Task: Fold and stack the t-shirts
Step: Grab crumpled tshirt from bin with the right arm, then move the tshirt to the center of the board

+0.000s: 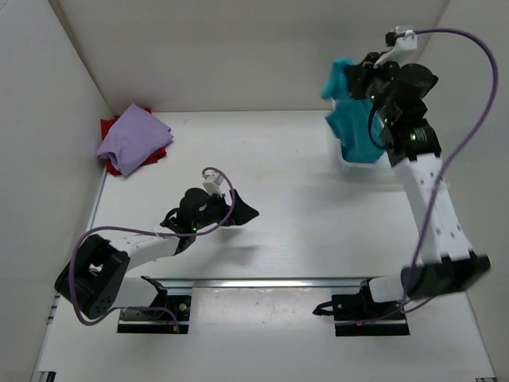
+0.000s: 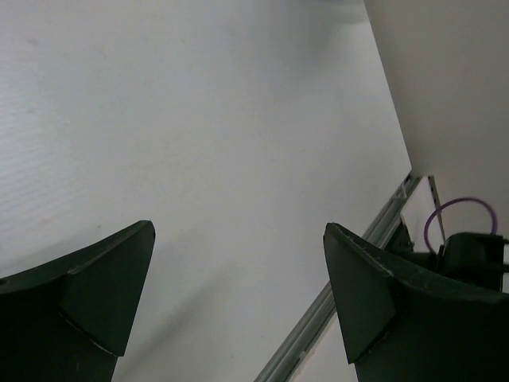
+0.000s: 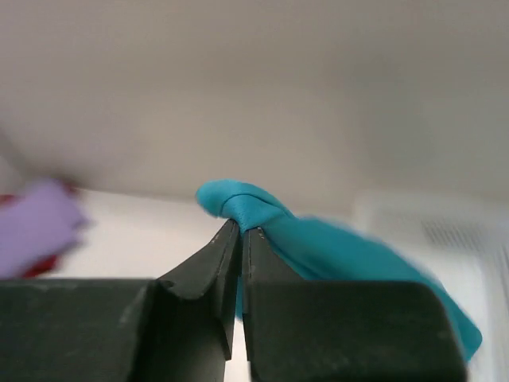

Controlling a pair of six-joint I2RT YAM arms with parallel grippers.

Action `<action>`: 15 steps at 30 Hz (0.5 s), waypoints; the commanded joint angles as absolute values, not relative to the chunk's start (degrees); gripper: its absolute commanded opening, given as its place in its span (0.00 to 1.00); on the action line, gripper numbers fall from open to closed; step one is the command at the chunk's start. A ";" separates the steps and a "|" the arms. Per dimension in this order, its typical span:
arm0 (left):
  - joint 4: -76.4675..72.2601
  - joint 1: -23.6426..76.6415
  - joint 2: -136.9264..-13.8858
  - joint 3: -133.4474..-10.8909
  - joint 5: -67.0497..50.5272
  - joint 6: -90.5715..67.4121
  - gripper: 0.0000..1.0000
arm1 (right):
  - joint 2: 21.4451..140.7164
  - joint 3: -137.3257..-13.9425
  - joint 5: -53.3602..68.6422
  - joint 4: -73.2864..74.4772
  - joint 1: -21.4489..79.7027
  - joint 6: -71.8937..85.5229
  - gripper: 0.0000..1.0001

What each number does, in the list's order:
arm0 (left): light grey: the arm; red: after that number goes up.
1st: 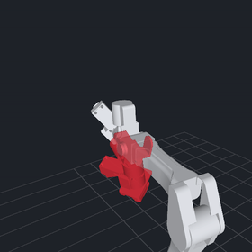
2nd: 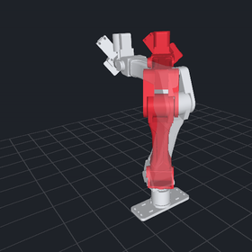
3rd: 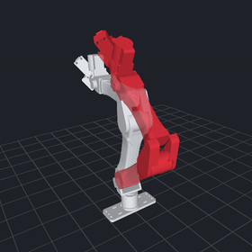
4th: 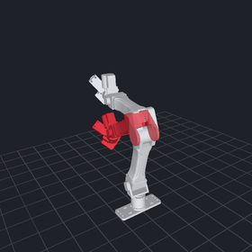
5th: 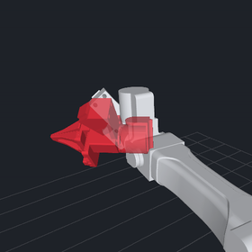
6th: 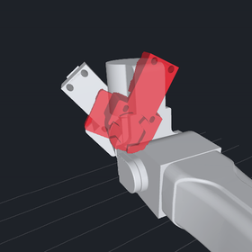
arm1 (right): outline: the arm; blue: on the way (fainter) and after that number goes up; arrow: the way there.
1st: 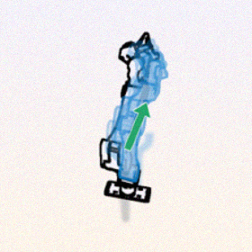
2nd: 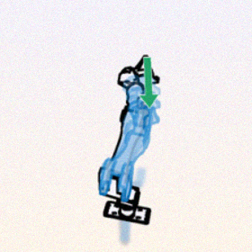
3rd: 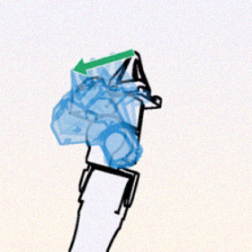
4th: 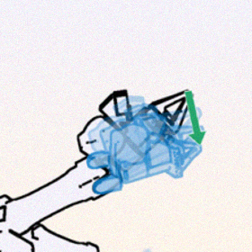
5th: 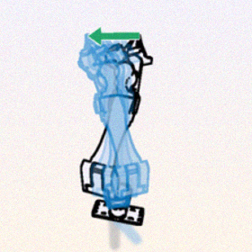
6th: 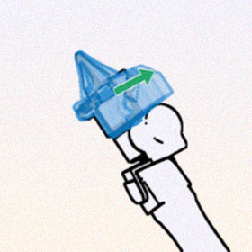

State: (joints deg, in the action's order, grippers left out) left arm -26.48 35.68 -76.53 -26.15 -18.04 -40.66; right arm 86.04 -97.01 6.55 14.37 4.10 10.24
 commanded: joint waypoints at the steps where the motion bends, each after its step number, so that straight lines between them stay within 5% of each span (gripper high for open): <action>1: -24.53 30.95 -71.29 -24.43 -19.77 -41.04 0.98 | 73.93 -95.80 7.75 4.31 18.07 4.23 0.00; 6: -22.50 22.09 -63.74 -21.28 -19.68 -42.18 0.99 | 72.94 -104.39 11.13 5.36 35.15 0.79 0.00; 11: -21.89 8.72 -53.54 -15.30 -22.32 -47.19 0.99 | 75.23 -101.00 29.42 0.54 26.99 12.73 0.00; 15: -18.56 4.04 -45.28 -12.22 -20.22 -46.50 0.98 | 75.40 -82.14 47.07 -22.29 14.42 33.02 0.00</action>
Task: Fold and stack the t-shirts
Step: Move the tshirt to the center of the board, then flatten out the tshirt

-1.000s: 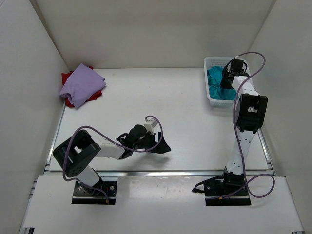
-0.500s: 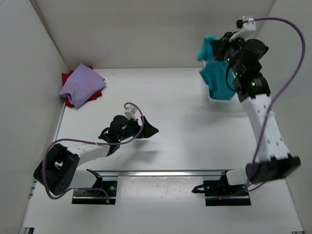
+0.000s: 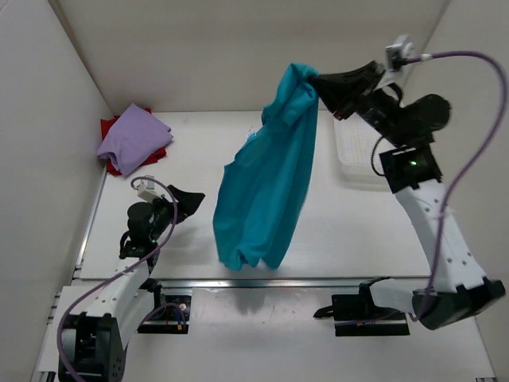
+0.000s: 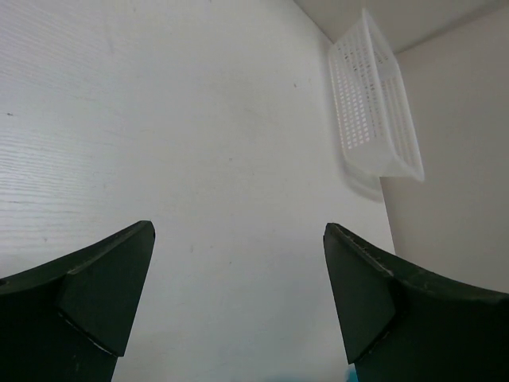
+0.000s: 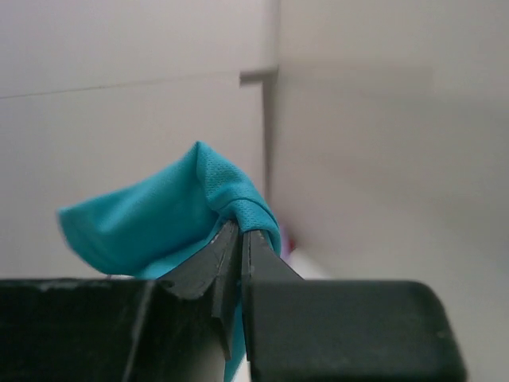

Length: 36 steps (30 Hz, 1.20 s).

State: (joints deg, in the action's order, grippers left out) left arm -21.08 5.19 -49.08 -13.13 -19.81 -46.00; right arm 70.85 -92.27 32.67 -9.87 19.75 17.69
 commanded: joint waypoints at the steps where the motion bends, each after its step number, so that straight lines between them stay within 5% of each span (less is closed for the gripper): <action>1: -16.46 4.30 -45.26 -13.26 -19.69 -45.10 0.99 | 76.80 -77.39 48.33 -26.76 12.85 36.70 0.00; 6: -14.51 8.43 -48.95 -14.94 -17.50 -42.19 0.99 | 88.11 -73.73 42.57 -20.42 13.19 30.26 0.05; 11: -12.41 13.96 -49.92 -17.83 -12.24 -38.51 0.98 | 105.27 -98.83 33.09 9.51 12.39 20.67 0.44; 13: -10.12 16.52 -50.18 -19.07 -10.03 -35.96 0.99 | 104.43 -100.37 27.03 13.88 14.67 17.76 0.49; 14: -9.06 17.83 -50.62 -19.77 -9.06 -35.25 0.98 | 102.41 -97.67 22.02 14.41 16.77 15.75 0.47; 17: -7.56 16.71 -51.76 -18.38 -11.32 -33.84 0.97 | 93.29 -83.56 17.14 10.57 23.79 14.06 0.13; 18: -7.73 14.96 -52.03 -17.33 -13.51 -33.75 0.83 | 90.29 -77.23 15.31 8.37 27.39 14.06 0.00; 20: -8.43 11.61 -52.56 -15.21 -15.81 -35.67 0.45 | 85.88 -67.53 12.49 4.94 32.94 14.59 0.00; 22: -8.70 8.89 -52.56 -13.45 -16.26 -36.65 0.32 | 82.28 -57.18 12.65 0.90 41.35 14.94 0.00; 26: -8.52 7.47 -53.26 -13.27 -15.03 -37.35 0.38 | 84.54 -52.65 16.07 0.53 52.18 17.75 0.13; 36: -4.32 11.06 -54.85 -13.10 -17.58 -35.42 0.37 | 98.07 -58.09 29.18 -0.36 55.55 18.02 0.46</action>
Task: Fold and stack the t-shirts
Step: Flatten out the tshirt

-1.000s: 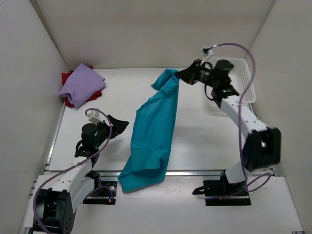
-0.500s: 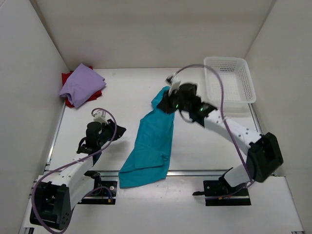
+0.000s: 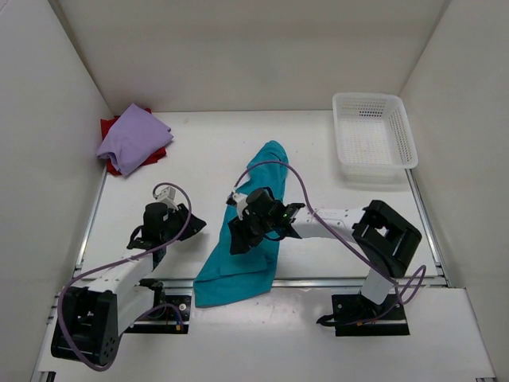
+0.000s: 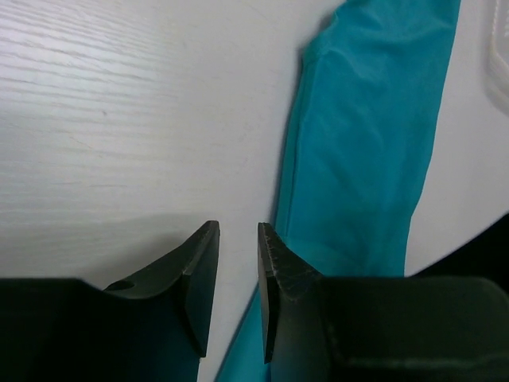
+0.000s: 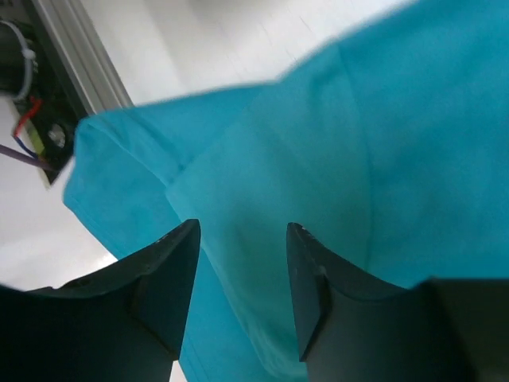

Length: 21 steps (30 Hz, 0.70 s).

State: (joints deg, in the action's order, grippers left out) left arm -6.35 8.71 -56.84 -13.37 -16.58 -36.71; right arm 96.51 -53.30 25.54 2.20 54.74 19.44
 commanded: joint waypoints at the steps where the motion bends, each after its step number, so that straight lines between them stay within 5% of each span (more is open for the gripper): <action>1: -3.61 11.51 -53.80 -12.83 -16.45 -34.90 0.37 | 98.87 -59.31 28.40 -0.09 55.81 17.67 0.47; 12: 0.00 18.28 -45.71 -4.32 -15.99 -36.03 0.33 | 111.17 -74.78 8.64 13.87 53.96 11.78 0.51; 21: 3.77 18.37 -39.03 -1.06 -18.72 -37.00 0.30 | 117.86 -83.67 5.97 19.16 54.85 11.95 0.56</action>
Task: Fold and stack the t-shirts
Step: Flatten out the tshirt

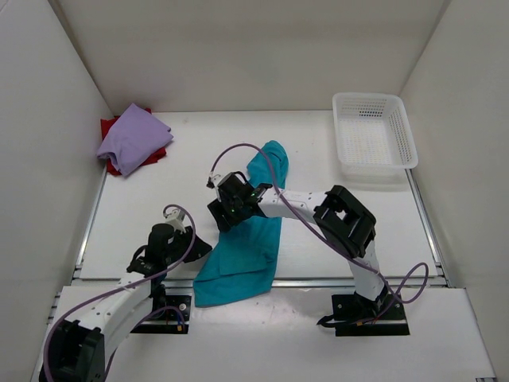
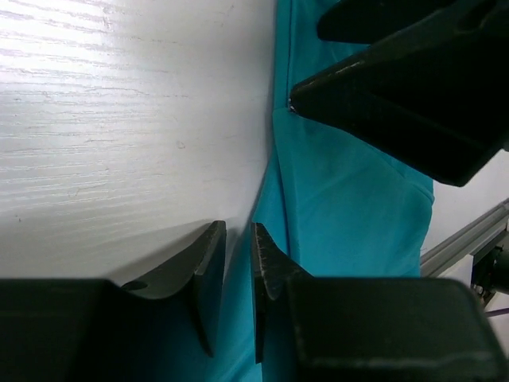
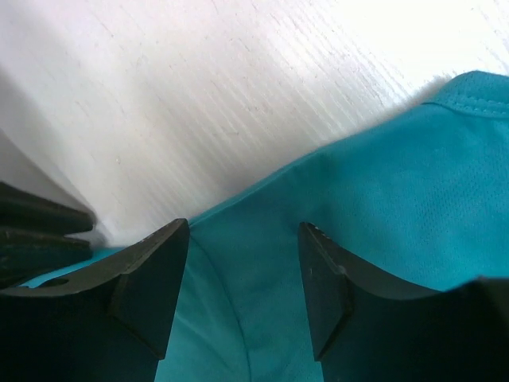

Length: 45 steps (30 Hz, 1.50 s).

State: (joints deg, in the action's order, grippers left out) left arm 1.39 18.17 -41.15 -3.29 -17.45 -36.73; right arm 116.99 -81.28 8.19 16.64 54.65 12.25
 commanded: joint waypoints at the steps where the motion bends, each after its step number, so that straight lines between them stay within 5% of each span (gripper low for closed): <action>1: 3.78 18.89 -38.85 -0.79 -18.81 -37.09 0.29 | 117.77 -84.02 6.06 18.99 55.10 12.30 0.57; 9: 3.43 22.14 -41.48 -1.41 -20.48 -37.09 0.26 | 123.13 -88.51 4.39 21.63 54.84 12.57 0.42; 14: 2.38 23.55 -43.67 -2.46 -21.09 -36.57 0.24 | 122.44 -88.94 2.90 20.82 54.49 13.36 0.18; 19: 1.49 23.47 -44.92 -2.37 -21.71 -36.39 0.10 | 118.40 -88.69 1.58 20.83 53.97 13.36 0.00; 21: 0.70 22.85 -44.48 -2.98 -21.18 -36.65 0.01 | 114.37 -86.76 1.50 19.78 52.74 13.45 0.00; 25: -4.91 21.89 -47.79 -6.23 -20.56 -37.79 0.00 | 104.52 -79.57 4.11 16.79 49.67 14.94 0.00; 37: -15.11 20.58 -75.82 -24.94 -18.11 -38.84 0.00 | 66.03 -33.52 26.89 -0.95 17.87 24.95 0.00; 45: -9.51 16.35 -86.57 -48.92 -17.22 -38.94 0.00 | 64.67 -25.03 33.22 -13.78 7.39 34.00 0.00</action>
State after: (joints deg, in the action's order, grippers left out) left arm -10.46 17.56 -86.89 -41.87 -18.20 -39.05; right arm 64.47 -22.74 28.34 -2.31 8.60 29.52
